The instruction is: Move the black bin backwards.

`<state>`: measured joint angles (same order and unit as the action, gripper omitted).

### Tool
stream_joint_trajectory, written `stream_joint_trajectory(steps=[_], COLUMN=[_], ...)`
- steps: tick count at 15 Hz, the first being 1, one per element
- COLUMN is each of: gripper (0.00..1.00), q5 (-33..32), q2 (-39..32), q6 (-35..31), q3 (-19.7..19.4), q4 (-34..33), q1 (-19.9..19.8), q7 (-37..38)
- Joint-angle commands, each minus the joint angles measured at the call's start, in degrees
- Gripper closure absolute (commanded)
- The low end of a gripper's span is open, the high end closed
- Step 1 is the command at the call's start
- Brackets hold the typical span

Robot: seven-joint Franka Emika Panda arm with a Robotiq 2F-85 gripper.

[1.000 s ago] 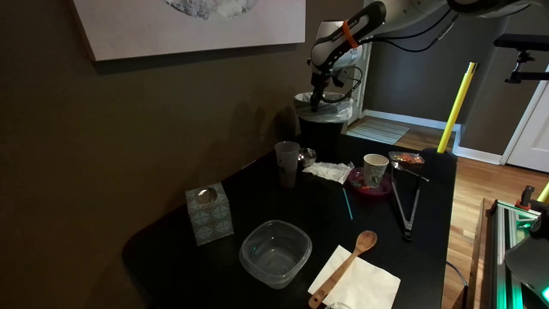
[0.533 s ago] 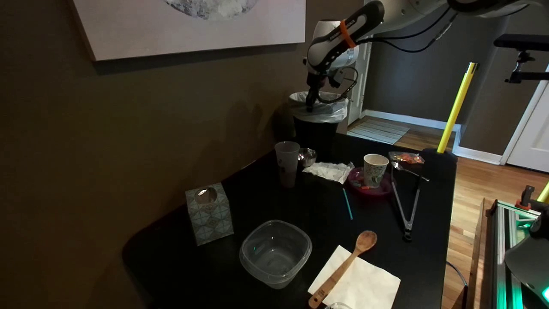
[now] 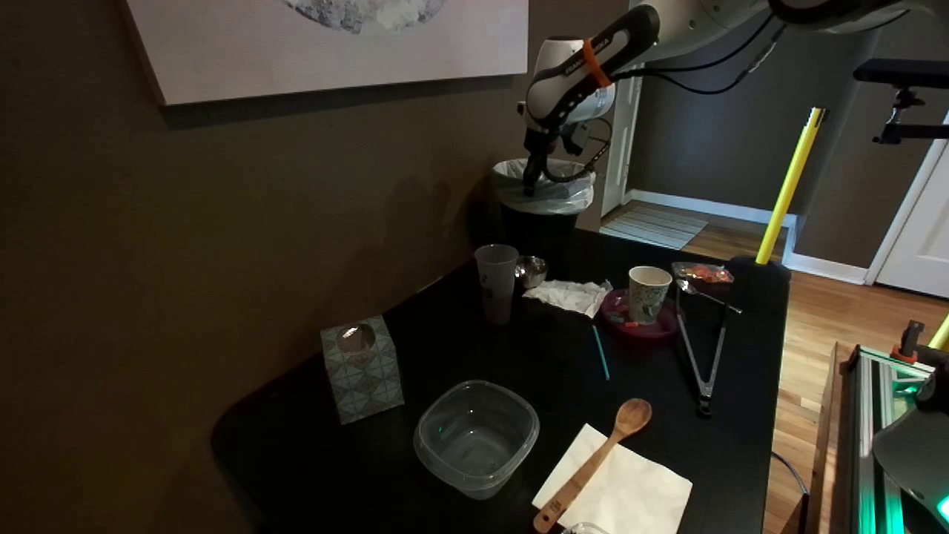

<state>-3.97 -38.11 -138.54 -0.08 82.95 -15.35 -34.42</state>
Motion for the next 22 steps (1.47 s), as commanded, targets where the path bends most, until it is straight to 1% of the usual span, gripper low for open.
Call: stream_joint_trajectory(steps=[1,3,4,5,6,7,8,9,12,13,14,16,17,19,21,22], gripper=[0.99,0.99,0.90,0.69,0.65,0.64,0.59,0.53,0.28,0.22,0.13,0.01,0.00,0.00,0.00,0.00], q5=[-1.3,-1.5,-1.5,-1.6,-1.8,-2.0,-2.0,-2.0,-1.0,-0.1,0.8,4.1,6.8,11.4,13.9,14.5], q2=[-0.1,-0.3,-0.3,-0.4,-0.3,-0.3,-0.3,-0.1,2.1,3.4,4.7,7.3,8.7,10.9,12.5,12.9], q6=[-2.0,-1.8,-1.7,-1.7,-1.9,-2.0,-2.0,-1.9,-0.1,1.4,2.8,7.5,10.8,17.1,21.0,21.9], q3=[-0.3,-0.5,-0.6,-0.6,-0.6,-0.7,-0.7,-0.7,-0.1,0.4,1.0,2.3,3.0,2.4,-0.2,-1.7], q4=[0.0,-0.1,0.0,0.0,-0.1,-0.1,-0.2,-0.2,0.4,0.7,0.9,0.5,-0.3,-2.1,-3.9,-5.0], q1=[0.3,0.5,0.5,0.6,0.6,0.6,0.5,0.4,-0.6,-1.4,-2.3,-4.6,-6.2,-8.5,-9.8,-10.4], q7=[-0.7,-0.7,-0.7,-0.6,-0.6,-0.5,-0.5,-0.3,-1.4,-2.4,-3.7,-6.9,-9.3,-12.8,-12.6,-10.9])
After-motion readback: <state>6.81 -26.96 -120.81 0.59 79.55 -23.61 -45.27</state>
